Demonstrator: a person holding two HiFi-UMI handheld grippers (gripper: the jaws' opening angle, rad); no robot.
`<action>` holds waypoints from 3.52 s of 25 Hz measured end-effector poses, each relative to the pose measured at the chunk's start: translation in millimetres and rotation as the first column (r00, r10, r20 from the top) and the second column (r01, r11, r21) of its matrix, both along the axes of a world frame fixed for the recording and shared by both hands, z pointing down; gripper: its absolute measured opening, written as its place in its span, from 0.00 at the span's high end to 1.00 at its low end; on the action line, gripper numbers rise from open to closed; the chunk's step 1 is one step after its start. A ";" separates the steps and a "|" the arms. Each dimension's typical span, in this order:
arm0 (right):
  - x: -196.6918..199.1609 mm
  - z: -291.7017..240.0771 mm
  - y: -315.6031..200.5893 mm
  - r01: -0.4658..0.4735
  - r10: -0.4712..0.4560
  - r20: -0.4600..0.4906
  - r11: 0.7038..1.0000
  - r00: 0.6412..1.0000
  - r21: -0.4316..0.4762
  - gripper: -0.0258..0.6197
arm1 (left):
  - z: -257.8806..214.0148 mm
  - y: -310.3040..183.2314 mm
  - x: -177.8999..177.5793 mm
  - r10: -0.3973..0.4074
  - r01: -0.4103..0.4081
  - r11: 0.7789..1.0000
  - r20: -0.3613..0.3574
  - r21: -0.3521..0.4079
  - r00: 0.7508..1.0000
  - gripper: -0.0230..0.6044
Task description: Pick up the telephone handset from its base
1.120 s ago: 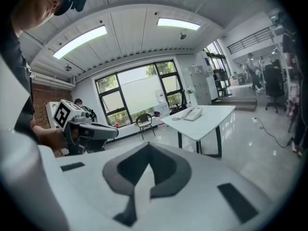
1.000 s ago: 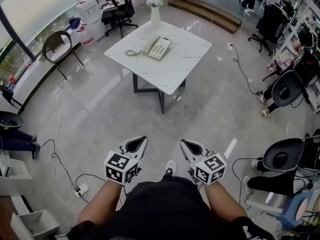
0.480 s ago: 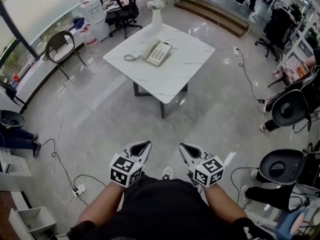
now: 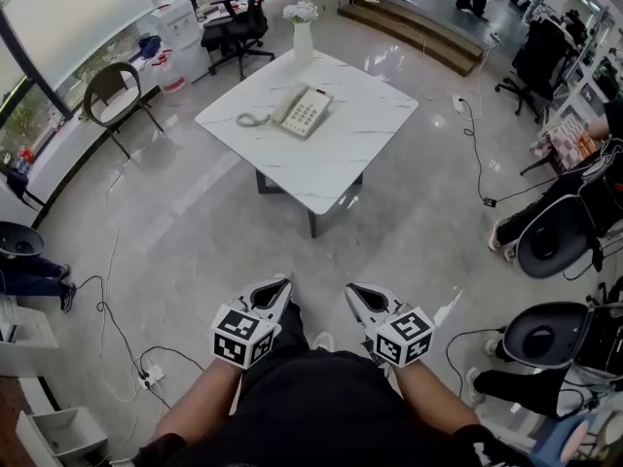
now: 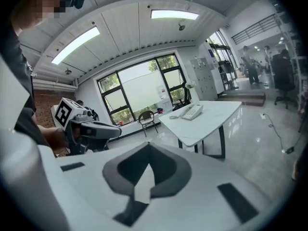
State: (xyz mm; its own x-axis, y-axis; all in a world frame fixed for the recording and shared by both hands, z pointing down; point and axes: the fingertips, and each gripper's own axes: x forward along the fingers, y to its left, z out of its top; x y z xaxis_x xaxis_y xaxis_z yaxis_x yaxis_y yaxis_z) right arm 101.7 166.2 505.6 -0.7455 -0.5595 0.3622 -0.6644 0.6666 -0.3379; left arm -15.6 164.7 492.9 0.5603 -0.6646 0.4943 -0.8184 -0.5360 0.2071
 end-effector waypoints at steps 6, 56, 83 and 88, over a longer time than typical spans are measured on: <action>-4.3 1.9 -41.2 -0.025 0.025 -0.010 1.000 1.000 0.002 0.96 | -0.3 -48.1 -3.8 0.015 -0.015 1.000 -0.018 0.011 1.000 0.96; -87.0 -4.2 -372.2 -0.225 0.226 -0.128 0.974 0.966 0.026 0.96 | -7.3 -408.4 -108.2 0.172 -0.169 0.984 -0.053 0.056 0.984 0.96; -50.1 -23.4 -436.1 -0.084 0.088 -0.049 0.994 0.995 0.069 0.96 | -19.4 -452.8 -65.9 0.025 -0.026 0.997 0.016 0.070 1.000 0.96; -47.5 -23.5 -437.8 -0.071 0.075 -0.046 0.995 0.996 0.074 0.96 | -19.7 -454.6 -65.3 0.009 -0.011 0.997 0.030 0.077 1.000 0.96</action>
State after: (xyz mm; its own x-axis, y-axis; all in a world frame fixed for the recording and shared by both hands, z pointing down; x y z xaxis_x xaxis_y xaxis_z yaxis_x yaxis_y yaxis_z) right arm 54.2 -271.6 482.1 -0.6845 -0.6375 0.3536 -0.7264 0.6373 -0.2573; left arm -80.9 -290.0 473.2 0.5530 -0.6958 0.4583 -0.8181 -0.5575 0.1407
